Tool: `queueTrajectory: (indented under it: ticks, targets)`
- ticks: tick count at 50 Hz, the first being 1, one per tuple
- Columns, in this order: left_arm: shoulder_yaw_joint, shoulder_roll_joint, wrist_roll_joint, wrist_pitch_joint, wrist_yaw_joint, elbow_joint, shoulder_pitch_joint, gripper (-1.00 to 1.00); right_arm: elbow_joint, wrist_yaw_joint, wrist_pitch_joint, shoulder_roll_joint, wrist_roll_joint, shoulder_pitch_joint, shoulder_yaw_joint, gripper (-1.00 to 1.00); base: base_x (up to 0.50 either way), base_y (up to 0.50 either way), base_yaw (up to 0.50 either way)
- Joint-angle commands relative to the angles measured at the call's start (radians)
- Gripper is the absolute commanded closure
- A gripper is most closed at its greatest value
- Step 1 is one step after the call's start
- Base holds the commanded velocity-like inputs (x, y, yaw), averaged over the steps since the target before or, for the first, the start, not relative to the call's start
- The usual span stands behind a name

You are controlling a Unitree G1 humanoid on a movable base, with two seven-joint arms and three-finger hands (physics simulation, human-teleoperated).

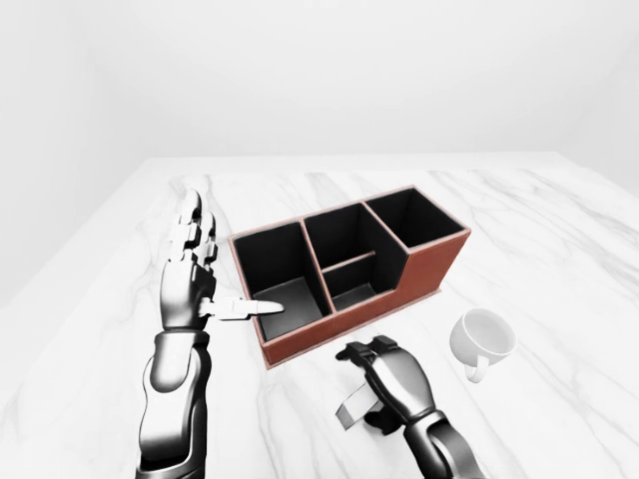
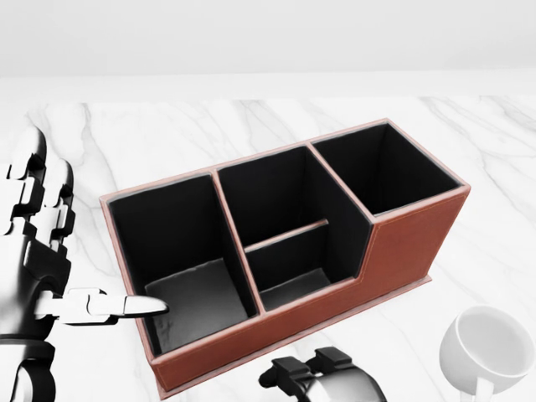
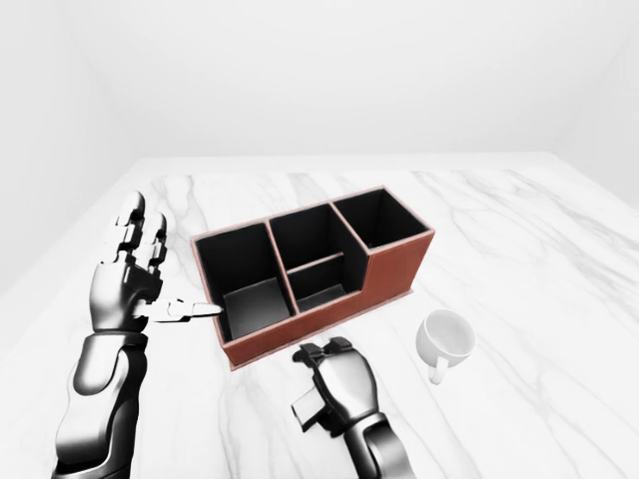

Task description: Pick up the book and place it in the front compartment of the caddy.

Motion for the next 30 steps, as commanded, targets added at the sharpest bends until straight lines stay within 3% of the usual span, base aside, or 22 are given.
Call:
queueTrajectory:
  ticks: [1,13,30]
  targets:
    - [0.000,0.000,0.000,0.000,0.001,0.001,0.000,-1.00,-0.080,0.042,0.000,-0.007,0.007,0.048,0.034,1.00,0.00,0.00,0.00]
    - [0.003,0.000,-0.002,0.000,0.002,-0.001,-0.001,-1.00,-0.068,0.035,0.000,-0.021,0.027,0.022,0.042,1.00,0.00,0.00,0.00]
    - [0.007,0.003,-0.008,0.000,0.002,0.000,-0.004,-1.00,-0.139,0.145,0.000,0.030,0.031,-0.041,-0.072,1.00,0.00,0.00,0.00]
